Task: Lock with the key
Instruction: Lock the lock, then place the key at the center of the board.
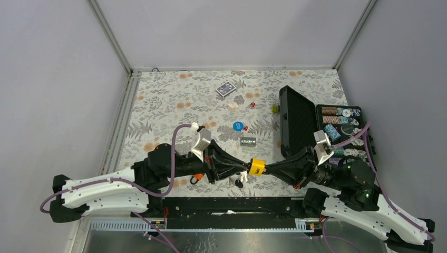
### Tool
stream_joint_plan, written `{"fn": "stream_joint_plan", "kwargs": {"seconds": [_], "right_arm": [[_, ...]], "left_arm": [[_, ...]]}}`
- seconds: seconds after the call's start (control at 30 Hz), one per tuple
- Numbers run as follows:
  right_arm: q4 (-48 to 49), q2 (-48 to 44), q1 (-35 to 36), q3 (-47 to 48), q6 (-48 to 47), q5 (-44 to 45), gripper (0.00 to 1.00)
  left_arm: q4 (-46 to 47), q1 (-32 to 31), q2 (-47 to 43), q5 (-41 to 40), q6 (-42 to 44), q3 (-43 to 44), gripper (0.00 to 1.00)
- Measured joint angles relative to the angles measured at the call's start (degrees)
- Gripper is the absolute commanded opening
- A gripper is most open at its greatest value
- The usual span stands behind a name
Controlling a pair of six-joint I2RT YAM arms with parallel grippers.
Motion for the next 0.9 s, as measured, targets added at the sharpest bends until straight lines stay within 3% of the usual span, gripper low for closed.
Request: {"fn": "stream_joint_plan", "kwargs": {"seconds": [0.47,0.77,0.9], "right_arm": [[-0.66,0.81,0.0,-0.44,-0.37,0.11,0.0],[-1.73,-0.02,0.0,-0.44,-0.63,0.57,0.0],[-1.7,0.04,0.0,-0.44,-0.66,0.57,0.0]], "left_arm": [[-1.4,-0.07,-3.39,-2.8,0.37,-2.01,0.0],[-9.77,0.15,-15.04,-10.23,3.23,-2.36,0.0],[-11.56,0.15,-16.0,-12.7,3.39,-2.6,0.0]]}}
